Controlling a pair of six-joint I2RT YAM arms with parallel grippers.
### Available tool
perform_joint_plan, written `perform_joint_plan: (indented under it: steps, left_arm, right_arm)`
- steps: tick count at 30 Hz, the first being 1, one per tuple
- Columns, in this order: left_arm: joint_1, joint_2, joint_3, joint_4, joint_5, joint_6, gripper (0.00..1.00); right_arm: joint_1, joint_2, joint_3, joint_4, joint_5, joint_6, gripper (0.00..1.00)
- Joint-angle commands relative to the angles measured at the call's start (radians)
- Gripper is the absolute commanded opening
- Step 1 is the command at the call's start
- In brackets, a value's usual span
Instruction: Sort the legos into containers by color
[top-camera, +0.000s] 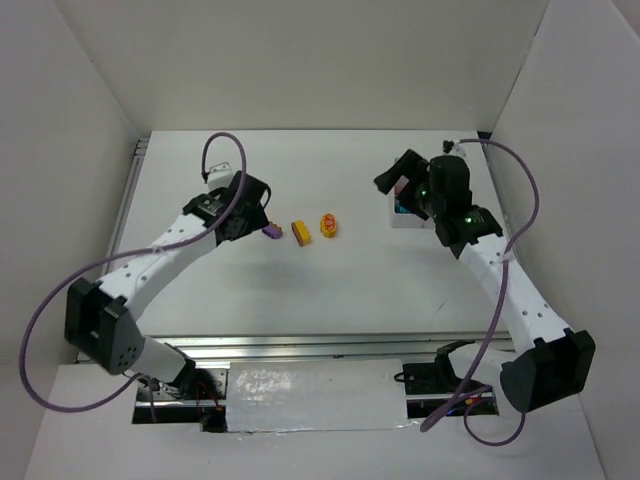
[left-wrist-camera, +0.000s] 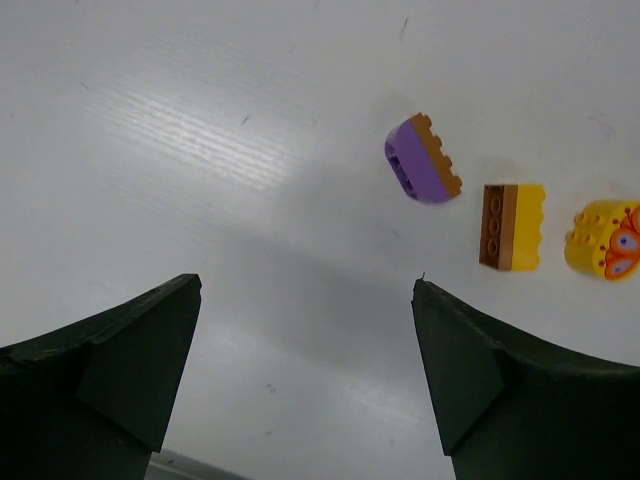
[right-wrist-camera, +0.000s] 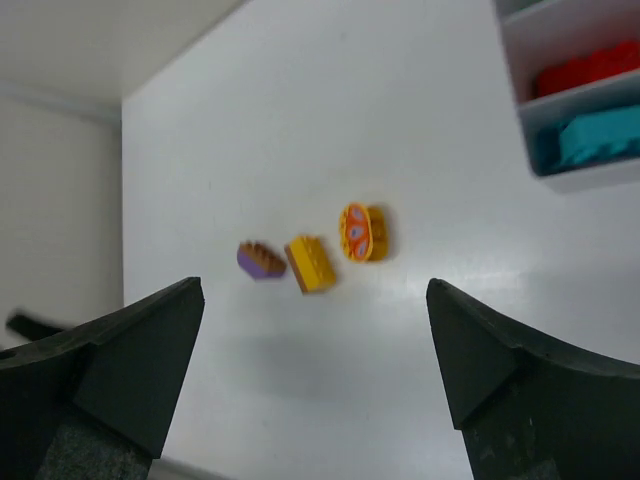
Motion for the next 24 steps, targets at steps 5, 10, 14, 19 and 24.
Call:
perform_joint_plan:
  steps: [5, 10, 14, 19, 24]
  left_arm:
    - [0.039, 0.419, 0.300, -0.068, -0.078, -0.232, 1.00]
    - [0.056, 0.634, 0.497, -0.133, -0.071, -0.278, 0.96]
    - [0.078, 0.707, 0.519, -0.129, -0.029, -0.296, 0.94]
    - [0.105, 0.770, 0.500, -0.035, 0.049, -0.259, 0.87]
    - [0.110, 0.788, 0.445, 0.016, 0.101, -0.256, 0.81]
  right_arm:
    - [0.196, -0.043, -0.152, -0.003, -0.151, -0.079, 1.00]
    - [0.244, -0.089, -0.210, -0.012, -0.159, -0.090, 1.00]
    - [0.256, -0.130, -0.226, -0.037, -0.151, -0.110, 1.00]
    - [0.256, -0.173, -0.241, -0.042, -0.148, -0.118, 1.00]
    - [0.258, -0.182, -0.232, -0.048, -0.151, -0.121, 1.00]
